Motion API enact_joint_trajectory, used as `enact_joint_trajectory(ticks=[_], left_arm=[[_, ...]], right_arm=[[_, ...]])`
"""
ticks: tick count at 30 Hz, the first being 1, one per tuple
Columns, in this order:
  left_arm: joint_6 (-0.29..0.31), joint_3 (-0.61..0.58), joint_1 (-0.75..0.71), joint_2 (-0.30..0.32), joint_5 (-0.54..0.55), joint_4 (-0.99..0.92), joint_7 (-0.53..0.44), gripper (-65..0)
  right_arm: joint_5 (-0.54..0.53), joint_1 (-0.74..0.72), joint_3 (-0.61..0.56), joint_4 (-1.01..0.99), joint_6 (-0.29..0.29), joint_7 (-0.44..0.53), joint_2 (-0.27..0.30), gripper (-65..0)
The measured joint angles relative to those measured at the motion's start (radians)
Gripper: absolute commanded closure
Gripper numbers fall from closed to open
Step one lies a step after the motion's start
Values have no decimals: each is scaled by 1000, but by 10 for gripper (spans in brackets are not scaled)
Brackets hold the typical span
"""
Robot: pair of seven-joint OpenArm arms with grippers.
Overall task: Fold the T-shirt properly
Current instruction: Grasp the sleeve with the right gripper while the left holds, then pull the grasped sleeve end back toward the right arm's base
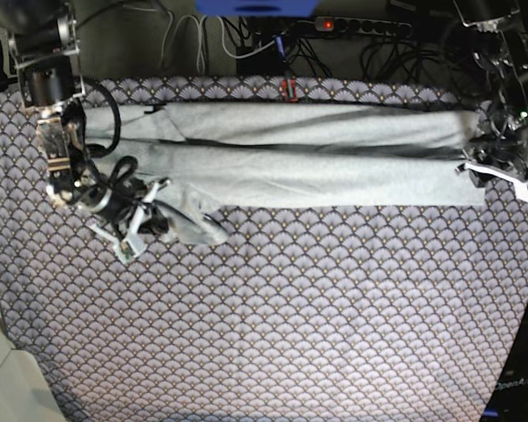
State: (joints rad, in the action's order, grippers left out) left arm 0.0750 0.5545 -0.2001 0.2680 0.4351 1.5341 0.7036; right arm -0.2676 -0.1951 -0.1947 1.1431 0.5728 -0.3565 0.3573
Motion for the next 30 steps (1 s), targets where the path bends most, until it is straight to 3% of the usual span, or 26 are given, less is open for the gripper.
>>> enact_joint_trajectory(ticks=[4,12,20,30], left_arm=[[0,-3,-1,0,0,5,0,-246],[-2,-6,-22,0,-2,-2,1,-246],[0,-2,-34,-3,3,-2,-2,-246],[0,-1,-43,-2,3,-3,0,-246]], right_arm=[[2,68,116,189,6,-134,2,0],[4,246,266,531,1,-246,4,0],[-1,468,366,685,8,-247,-48,0],[-5,593,424,729,7,-236,-53,0]])
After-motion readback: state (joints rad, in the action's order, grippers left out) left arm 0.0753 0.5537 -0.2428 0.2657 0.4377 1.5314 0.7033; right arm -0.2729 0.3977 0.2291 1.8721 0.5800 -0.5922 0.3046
